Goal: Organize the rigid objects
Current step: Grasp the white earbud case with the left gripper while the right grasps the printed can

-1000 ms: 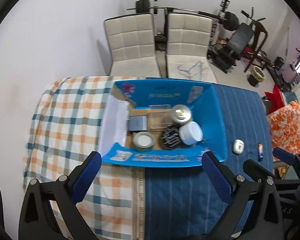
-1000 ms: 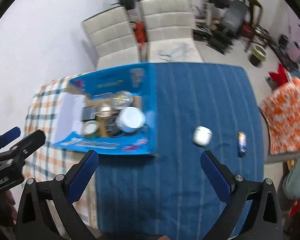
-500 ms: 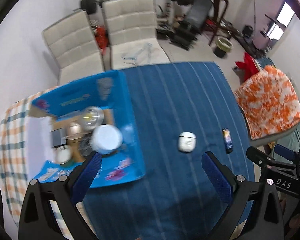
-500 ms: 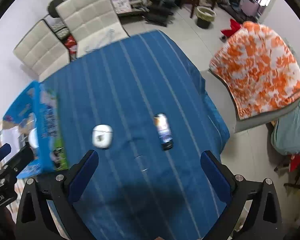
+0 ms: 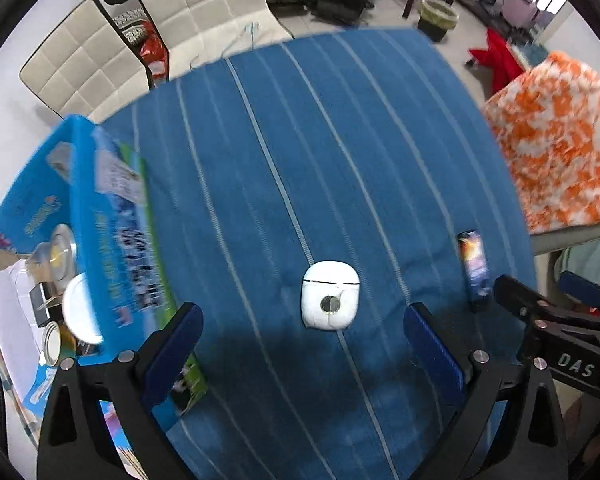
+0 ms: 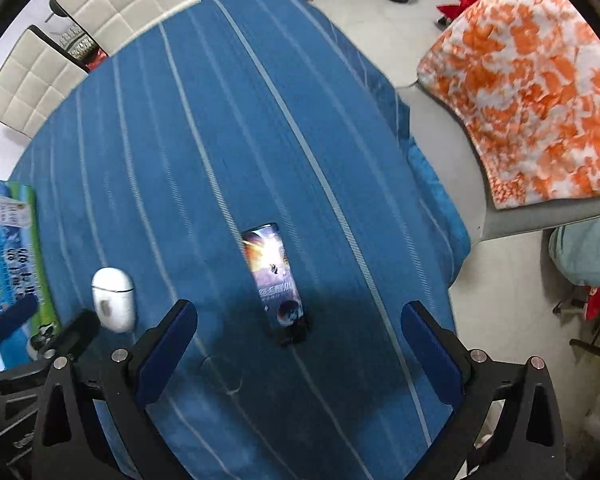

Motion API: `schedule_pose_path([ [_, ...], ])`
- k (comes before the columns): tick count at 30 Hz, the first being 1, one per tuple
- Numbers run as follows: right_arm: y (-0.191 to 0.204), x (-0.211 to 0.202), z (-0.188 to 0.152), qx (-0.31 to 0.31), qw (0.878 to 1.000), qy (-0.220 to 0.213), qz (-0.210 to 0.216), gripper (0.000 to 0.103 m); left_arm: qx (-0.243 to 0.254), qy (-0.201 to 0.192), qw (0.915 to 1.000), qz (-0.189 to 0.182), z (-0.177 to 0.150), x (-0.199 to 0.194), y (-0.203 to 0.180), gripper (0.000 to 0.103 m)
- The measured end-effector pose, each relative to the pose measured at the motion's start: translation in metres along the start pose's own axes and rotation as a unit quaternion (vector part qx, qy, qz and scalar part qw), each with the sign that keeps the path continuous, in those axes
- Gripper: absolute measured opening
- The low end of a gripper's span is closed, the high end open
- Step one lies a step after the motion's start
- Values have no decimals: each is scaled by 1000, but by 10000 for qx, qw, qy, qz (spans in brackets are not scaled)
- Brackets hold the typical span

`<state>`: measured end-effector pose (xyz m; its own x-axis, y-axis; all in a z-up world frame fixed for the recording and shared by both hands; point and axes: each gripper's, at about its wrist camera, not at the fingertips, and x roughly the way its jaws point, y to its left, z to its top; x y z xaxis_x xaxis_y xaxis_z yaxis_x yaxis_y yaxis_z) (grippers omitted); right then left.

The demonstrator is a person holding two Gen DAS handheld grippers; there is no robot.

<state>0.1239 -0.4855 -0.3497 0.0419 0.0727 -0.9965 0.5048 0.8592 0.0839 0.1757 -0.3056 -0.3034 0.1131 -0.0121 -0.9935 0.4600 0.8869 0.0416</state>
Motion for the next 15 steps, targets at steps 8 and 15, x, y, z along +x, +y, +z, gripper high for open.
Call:
schedule_pose_path([
  [8, 5, 40, 4, -193, 9993, 298, -135, 76, -71, 622, 9979, -175, 5, 60, -8, 76],
  [15, 9, 34, 5, -352, 9988, -46, -344, 55, -49, 629, 9978, -207, 4, 74, -14, 58],
])
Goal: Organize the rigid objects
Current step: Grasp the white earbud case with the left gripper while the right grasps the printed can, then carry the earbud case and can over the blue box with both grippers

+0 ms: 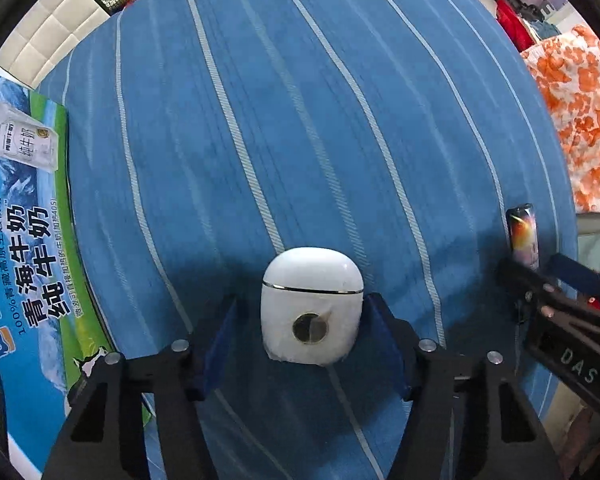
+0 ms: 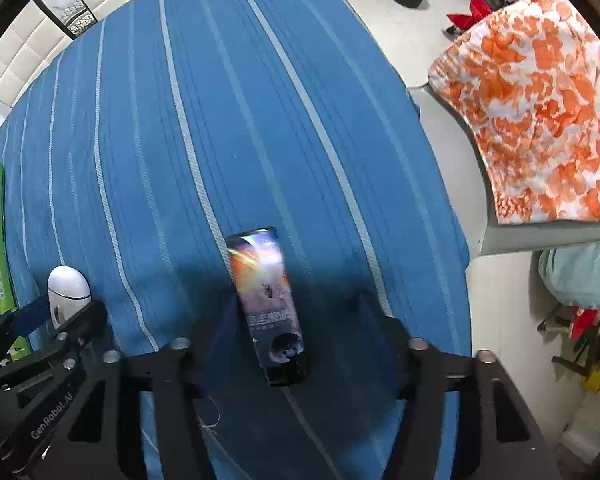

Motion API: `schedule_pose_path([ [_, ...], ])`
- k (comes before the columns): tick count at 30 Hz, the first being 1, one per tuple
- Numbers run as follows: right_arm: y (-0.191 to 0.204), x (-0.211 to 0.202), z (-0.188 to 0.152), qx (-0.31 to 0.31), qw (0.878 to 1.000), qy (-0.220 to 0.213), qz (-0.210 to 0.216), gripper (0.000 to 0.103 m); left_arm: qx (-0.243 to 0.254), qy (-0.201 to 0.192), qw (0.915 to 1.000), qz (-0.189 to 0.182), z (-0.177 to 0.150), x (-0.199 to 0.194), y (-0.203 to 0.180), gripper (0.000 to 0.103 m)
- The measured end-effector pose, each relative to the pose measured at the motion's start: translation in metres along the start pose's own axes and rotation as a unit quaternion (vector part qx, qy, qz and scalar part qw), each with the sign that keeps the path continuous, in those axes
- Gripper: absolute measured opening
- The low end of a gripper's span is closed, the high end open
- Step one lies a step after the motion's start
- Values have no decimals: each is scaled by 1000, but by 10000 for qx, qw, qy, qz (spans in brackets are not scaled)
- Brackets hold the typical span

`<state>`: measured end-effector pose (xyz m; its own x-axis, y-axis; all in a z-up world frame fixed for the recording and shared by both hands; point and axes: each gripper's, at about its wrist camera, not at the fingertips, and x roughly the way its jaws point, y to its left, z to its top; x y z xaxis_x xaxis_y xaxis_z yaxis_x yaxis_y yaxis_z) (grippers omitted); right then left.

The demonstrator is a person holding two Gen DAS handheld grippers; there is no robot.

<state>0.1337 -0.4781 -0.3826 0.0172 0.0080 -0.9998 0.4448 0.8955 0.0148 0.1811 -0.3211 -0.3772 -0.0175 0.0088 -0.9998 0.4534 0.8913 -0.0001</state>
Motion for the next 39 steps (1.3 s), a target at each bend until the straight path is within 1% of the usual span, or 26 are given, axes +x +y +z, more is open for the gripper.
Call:
schedule_pose_path([
  [1, 1, -1, 0, -32, 10000, -29, -18, 47, -32, -36, 10000, -21, 0, -2, 0, 55],
  [2, 3, -3, 0, -66, 10000, -54, -39, 37, -77, -66, 9999, -26, -1, -3, 0, 50],
  [4, 7, -5, -1, -132, 9999, -54, -75, 27, -115, -114, 9999, -33, -3, -8, 2, 44],
  [9, 9, -6, -1, -166, 9998, -66, -113, 27, -145, -145, 9998, -4, -9, -11, 2, 44],
  [11, 12, -6, -1, -198, 9997, -64, -123, 27, -170, -143, 9998, 11, -17, -12, 2, 44],
  [14, 14, -10, -6, -200, 9997, -103, -37, 27, -168, -157, 9997, 42, -23, -14, -2, 43],
  [18, 22, -18, -14, -275, 9994, -217, 37, 27, -168, -298, 9994, 49, -34, -30, 0, 43],
  [28, 53, -69, -33, -513, 9960, -641, 359, 27, -184, -918, 9956, 24, -70, -95, 12, 43],
  [29, 59, -77, -36, -549, 9952, -712, 396, 27, -175, -954, 9953, 18, -68, -99, 18, 43],
  [33, 74, -104, -45, -648, 9925, -876, 560, 27, -211, -1149, 9932, -17, -77, -119, 35, 43],
  [37, 95, -131, -57, -798, 9887, -1046, 715, 27, -300, -1387, 9899, -47, -90, -144, 63, 43],
  [39, 107, -142, -62, -863, 9870, -1109, 776, 27, -350, -1481, 9883, -70, -89, -154, 72, 43],
])
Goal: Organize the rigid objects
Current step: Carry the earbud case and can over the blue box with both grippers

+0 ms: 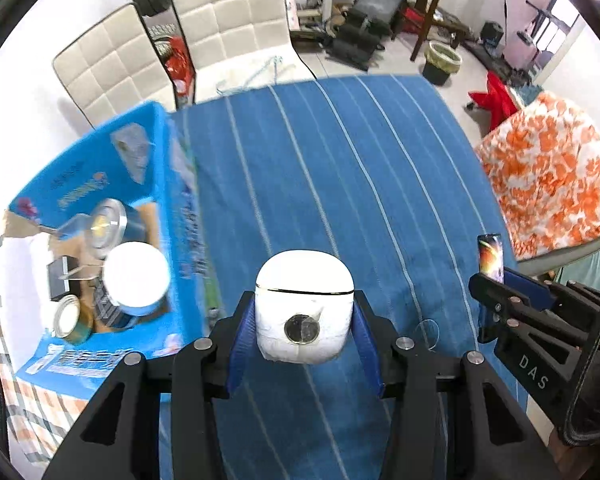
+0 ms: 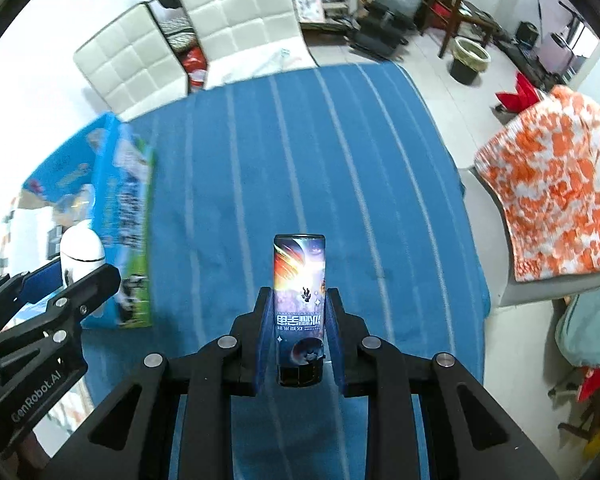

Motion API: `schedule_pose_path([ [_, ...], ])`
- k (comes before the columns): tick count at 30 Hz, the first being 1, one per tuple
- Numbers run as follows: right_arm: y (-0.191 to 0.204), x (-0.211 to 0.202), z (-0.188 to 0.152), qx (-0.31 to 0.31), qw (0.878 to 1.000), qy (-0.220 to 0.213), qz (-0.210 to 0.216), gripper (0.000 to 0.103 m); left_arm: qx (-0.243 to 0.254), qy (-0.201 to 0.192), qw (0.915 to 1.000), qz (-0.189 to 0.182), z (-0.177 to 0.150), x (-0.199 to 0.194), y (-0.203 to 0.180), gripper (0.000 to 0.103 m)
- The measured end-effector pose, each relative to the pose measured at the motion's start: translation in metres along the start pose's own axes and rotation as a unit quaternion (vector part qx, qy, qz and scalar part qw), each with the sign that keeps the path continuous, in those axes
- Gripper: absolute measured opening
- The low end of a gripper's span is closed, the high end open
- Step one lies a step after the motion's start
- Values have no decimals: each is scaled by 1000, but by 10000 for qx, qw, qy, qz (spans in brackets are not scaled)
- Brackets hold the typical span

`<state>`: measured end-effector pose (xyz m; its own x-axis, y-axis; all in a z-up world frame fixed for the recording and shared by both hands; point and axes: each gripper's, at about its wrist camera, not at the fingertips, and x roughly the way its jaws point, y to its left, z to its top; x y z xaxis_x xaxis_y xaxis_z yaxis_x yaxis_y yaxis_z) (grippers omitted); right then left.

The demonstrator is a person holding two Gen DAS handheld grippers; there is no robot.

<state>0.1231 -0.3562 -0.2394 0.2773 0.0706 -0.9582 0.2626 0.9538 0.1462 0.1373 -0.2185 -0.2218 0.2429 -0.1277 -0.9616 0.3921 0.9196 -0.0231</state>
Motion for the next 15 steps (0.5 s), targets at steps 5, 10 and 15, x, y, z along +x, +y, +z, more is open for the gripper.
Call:
schedule_pose_path([
  [5, 44, -28, -2, -175, 9994, -190, 220, 27, -143, -270, 9995, 7, -3, -31, 31, 43],
  [10, 90, -49, -4, -379, 9977, -332, 447, 27, -303, -454, 9985, 70, -11, -55, 63, 43],
  [15, 140, -61, -7, -629, 9951, -396, 660, 27, -574, -616, 9964, 97, -27, -78, 110, 43],
])
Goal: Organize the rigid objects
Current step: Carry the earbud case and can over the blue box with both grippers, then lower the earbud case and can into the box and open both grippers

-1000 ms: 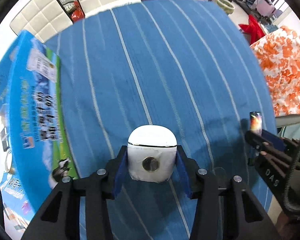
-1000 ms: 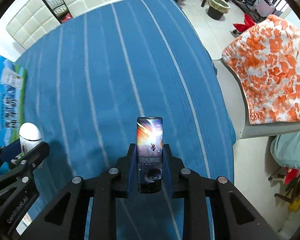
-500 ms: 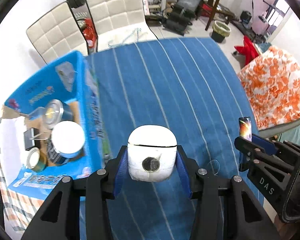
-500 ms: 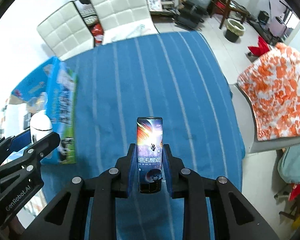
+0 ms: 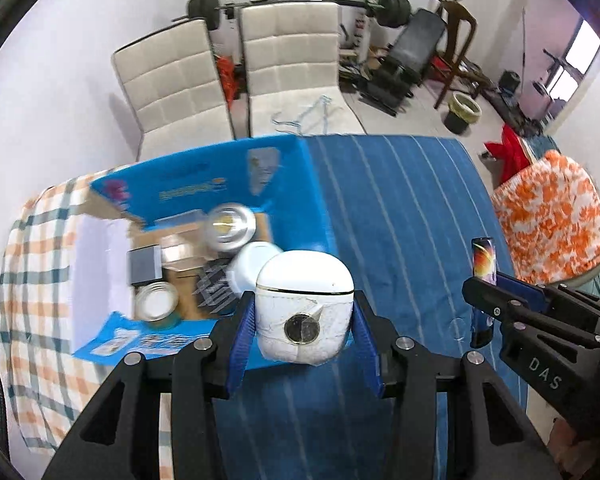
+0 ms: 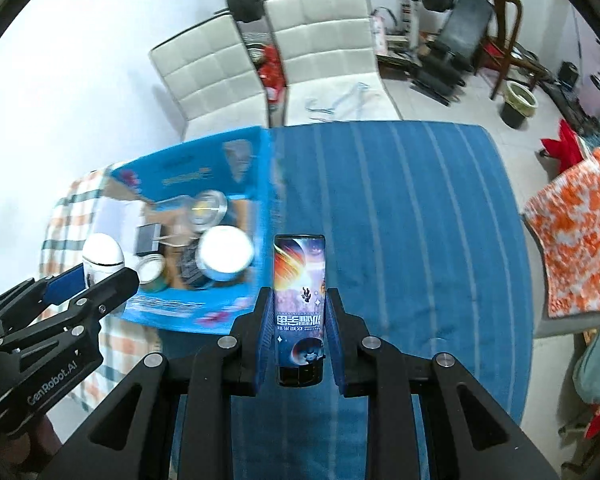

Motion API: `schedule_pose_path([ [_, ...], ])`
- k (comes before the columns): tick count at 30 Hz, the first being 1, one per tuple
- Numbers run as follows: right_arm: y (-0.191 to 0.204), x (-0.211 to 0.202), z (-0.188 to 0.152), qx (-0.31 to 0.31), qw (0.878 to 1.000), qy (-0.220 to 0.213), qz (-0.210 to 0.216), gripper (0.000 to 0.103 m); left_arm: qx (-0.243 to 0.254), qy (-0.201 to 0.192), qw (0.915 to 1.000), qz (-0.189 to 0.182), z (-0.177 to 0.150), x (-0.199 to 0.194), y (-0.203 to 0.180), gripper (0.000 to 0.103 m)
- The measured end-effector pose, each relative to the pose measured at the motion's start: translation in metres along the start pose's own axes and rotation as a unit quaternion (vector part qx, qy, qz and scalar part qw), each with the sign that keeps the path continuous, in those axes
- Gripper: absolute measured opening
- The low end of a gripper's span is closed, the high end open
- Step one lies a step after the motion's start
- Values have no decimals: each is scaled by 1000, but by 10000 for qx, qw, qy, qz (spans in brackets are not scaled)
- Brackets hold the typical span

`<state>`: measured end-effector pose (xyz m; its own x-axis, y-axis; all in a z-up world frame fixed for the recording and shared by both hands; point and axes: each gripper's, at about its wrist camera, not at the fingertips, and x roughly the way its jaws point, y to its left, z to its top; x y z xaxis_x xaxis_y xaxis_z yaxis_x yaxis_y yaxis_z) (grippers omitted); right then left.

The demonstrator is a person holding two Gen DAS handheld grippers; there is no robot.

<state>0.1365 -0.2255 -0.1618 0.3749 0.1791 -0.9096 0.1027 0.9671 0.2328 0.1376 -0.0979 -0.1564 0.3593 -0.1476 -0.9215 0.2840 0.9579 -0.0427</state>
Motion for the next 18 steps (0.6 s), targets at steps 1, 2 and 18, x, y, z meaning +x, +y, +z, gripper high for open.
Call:
schedule_pose_path([
  [1, 10, 1, 1, -33, 10000, 11, 41, 27, -54, -21, 10000, 26, -1, -3, 9, 43],
  [2, 18, 3, 2, -45, 9999, 26, 110, 27, -102, -25, 9999, 41, -2, -5, 17, 44],
  [18, 84, 114, 12, 406, 9909, 1072, 701, 27, -1290, 640, 9886, -434, -16, 47, 152, 44],
])
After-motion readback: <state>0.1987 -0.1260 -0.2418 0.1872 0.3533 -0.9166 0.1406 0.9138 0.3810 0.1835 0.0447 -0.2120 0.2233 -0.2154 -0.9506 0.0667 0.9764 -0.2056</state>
